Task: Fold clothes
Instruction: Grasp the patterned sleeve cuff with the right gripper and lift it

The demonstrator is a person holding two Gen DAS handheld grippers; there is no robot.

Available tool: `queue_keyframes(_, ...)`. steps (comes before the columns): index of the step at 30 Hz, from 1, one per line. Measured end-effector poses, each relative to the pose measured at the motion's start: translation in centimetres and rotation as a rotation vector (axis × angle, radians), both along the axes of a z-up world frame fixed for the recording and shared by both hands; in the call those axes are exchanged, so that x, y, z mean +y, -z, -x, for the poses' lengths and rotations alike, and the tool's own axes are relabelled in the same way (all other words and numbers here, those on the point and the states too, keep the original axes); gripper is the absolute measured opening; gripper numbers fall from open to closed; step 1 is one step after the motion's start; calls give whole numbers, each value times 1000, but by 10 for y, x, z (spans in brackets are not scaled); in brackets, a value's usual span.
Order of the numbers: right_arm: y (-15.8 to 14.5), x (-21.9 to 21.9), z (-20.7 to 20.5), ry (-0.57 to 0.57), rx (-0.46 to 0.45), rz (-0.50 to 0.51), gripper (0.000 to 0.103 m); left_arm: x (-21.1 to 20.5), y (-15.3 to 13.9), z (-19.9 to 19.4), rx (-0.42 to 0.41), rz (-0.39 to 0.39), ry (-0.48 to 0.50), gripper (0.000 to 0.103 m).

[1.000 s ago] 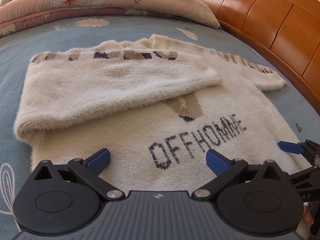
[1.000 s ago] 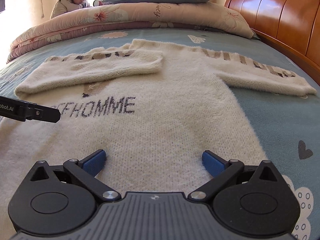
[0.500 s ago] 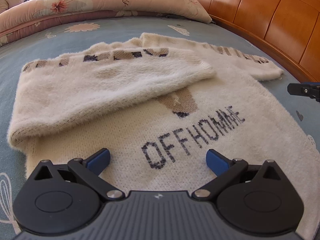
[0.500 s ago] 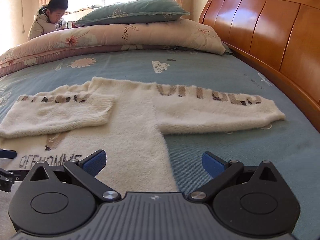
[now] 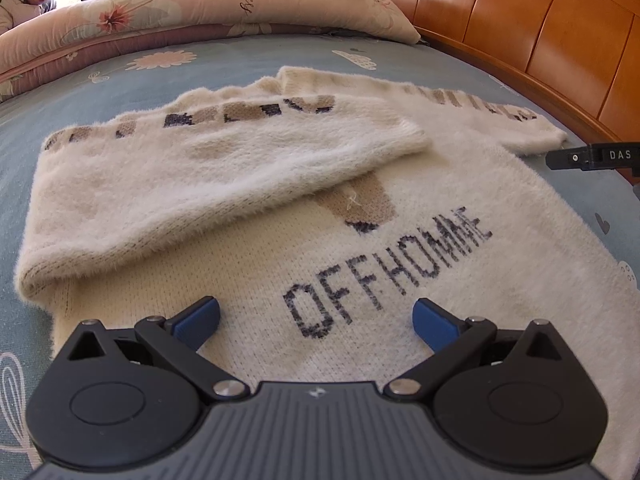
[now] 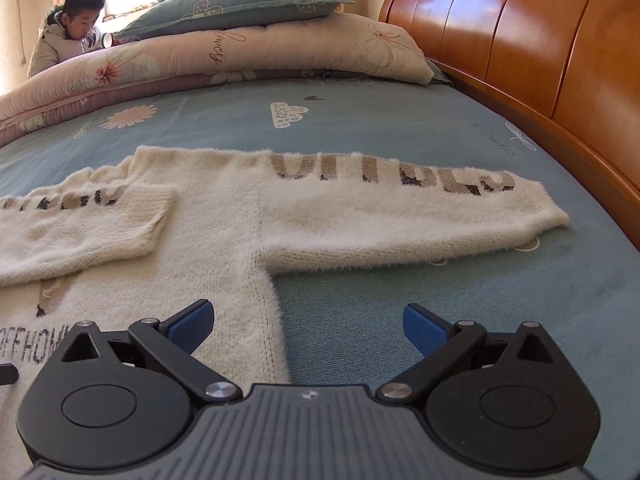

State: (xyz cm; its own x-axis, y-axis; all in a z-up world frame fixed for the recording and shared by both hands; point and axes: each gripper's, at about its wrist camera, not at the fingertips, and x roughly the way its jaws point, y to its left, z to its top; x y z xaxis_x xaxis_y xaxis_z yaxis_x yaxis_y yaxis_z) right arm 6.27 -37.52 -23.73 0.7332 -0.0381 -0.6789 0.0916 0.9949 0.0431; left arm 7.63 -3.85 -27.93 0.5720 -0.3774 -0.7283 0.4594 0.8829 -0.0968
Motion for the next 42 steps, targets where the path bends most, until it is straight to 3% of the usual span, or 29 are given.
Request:
queue_keyframes(4, 5, -37, -14, 49, 0, -128, 85, -1, 2, 1, -16, -11, 10, 102)
queue_keyframes(7, 14, -87, -23, 151, -12, -307, 71, 0, 2, 2, -24, -9, 13, 102)
queue_keyframes(14, 58, -199, -22, 424, -119, -776, 64, -1, 3, 2, -38, -13, 18, 102)
queue_keyframes(17, 77, -222, -20, 473, -166, -899, 60, 0, 4, 2, -39, -6, 17, 102)
queue_keyframes(36, 80, -240, -80, 523, -255, -811, 58, 1, 5, 3, -53, 2, 17, 102)
queue_keyframes(39, 80, -236, -83, 527, -259, -753, 54, 2, 5, 3, -56, 4, 19, 102)
queue_keyframes(42, 81, -233, -83, 535, -260, -700, 42, 2, 5, 3, -58, 5, 20, 102)
